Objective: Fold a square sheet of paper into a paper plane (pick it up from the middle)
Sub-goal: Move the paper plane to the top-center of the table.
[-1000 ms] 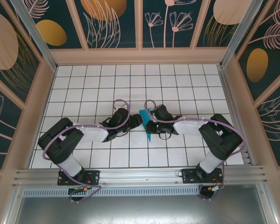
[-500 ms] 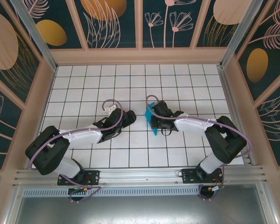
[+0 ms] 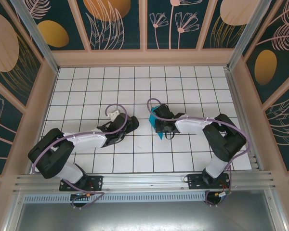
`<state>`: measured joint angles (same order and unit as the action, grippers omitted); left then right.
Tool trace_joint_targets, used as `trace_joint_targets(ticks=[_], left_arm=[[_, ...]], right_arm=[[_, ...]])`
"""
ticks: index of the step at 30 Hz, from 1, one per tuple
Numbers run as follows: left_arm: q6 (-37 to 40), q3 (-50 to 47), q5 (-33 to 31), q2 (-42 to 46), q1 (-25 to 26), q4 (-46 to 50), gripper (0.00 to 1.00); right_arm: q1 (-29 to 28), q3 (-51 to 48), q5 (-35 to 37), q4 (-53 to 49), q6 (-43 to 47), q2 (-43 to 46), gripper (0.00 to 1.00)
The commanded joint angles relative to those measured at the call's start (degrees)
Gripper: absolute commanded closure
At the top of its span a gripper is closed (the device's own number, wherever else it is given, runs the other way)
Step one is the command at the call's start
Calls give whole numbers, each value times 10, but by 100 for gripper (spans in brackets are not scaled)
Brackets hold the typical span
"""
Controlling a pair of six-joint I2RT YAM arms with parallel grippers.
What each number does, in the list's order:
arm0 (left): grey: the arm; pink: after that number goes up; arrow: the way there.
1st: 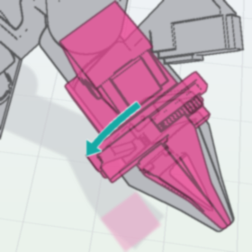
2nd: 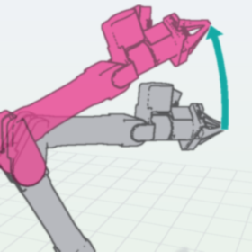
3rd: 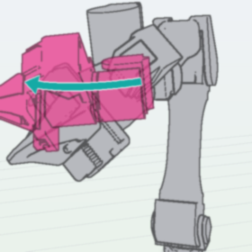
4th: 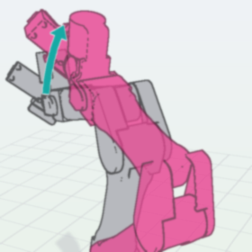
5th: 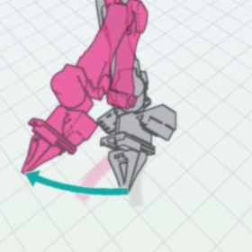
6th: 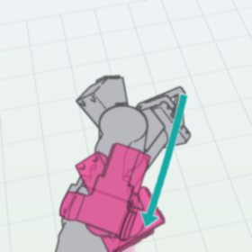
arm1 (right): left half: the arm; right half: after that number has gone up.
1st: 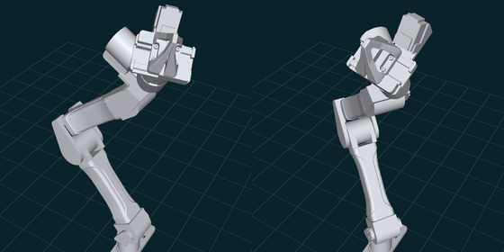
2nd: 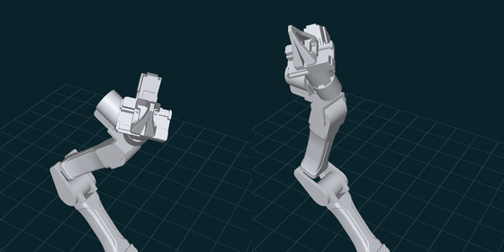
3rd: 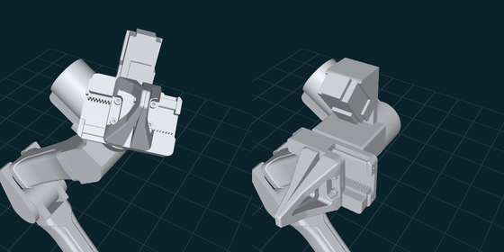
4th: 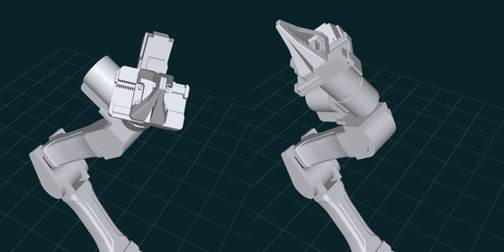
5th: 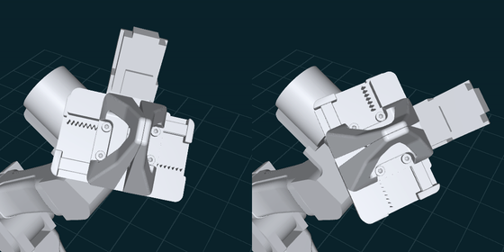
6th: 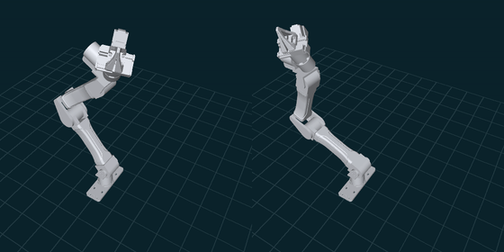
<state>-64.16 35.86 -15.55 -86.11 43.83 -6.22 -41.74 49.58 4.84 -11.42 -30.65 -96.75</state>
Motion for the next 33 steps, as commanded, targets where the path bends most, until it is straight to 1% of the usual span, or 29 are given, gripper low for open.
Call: trace_joint_targets(ticks=[1,4,7,11,16,23,27,33], left_arm=[[-2,3,-12,-9,-2,14,1],[-3,4,-13,-9,-2,19,2],[-3,6,-21,-4,-2,31,2],[-2,7,-42,13,-3,50,1],[-2,-4,-52,33,-8,56,1],[10,-13,-48,47,-14,60,2],[15,-13,-47,49,-14,57,1],[19,-10,-42,38,-14,54,2]], right_arm=[[-4,1,13,-18,-13,-19,85],[-3,7,16,-16,-12,-22,87],[0,31,19,-13,9,-19,89],[31,88,16,0,40,-31,91],[67,188,4,2,68,-109,91],[92,321,10,-42,87,-214,93],[93,353,17,-57,89,-246,91],[93,361,19,-64,80,-272,87]])
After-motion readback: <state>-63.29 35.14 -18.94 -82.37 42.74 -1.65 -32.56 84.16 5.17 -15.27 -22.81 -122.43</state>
